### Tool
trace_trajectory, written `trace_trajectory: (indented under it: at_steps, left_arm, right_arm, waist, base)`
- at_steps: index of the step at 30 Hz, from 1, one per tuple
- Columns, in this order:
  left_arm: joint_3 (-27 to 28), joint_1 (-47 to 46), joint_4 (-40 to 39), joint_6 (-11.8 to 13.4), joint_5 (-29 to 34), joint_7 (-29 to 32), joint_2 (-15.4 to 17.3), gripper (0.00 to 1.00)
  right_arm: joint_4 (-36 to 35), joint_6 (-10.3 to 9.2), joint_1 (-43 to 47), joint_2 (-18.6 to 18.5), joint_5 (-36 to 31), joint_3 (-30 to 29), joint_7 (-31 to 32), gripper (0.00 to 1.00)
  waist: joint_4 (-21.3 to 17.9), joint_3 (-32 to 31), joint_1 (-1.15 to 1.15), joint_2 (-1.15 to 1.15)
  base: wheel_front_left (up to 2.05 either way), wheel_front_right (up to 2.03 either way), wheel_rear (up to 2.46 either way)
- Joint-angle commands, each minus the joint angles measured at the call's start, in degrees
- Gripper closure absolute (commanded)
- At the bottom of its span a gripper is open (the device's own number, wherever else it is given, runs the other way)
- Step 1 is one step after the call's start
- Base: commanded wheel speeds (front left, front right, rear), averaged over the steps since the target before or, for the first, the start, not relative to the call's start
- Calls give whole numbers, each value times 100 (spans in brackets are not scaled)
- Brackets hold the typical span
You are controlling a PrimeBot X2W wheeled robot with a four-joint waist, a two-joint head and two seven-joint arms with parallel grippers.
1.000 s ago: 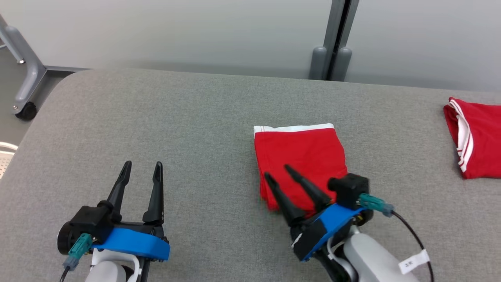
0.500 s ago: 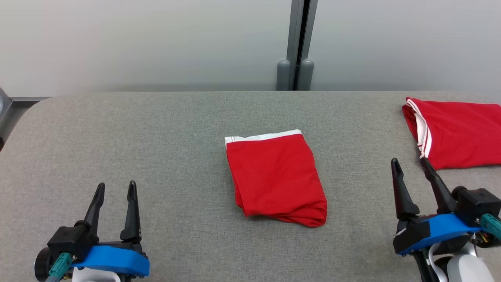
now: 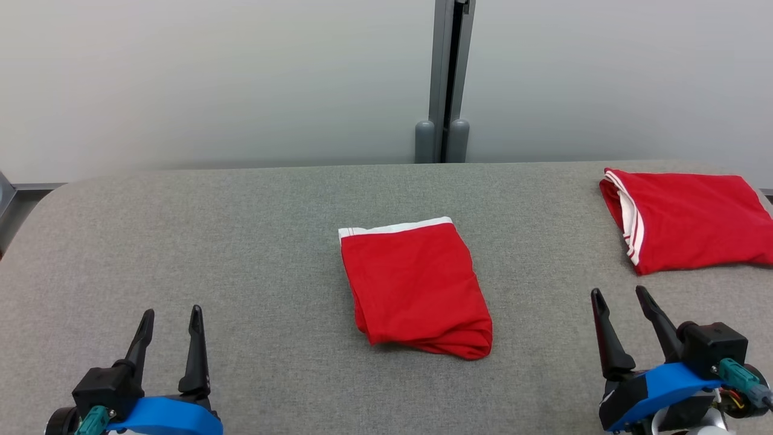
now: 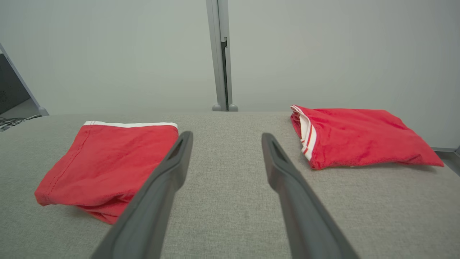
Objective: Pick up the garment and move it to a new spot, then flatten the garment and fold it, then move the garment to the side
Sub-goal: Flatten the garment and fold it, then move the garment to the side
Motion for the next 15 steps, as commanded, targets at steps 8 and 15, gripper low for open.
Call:
trace_trajectory:
  at_steps: [8, 15]
  left_arm:
    - [-47, 108, -73, 80, -34, 110, 48, 0]
    - [-79, 159, -201, 108, -76, 212, 74, 0]
  right_arm:
    - [25, 3, 92, -9, 60, -4, 2, 0]
    - [41, 3, 160, -9, 83, -33, 7, 0]
  waist:
    - [32, -79, 0, 0]
    - [89, -51, 0, 0]
  base:
    - [0, 0, 0]
    - [0, 0, 0]
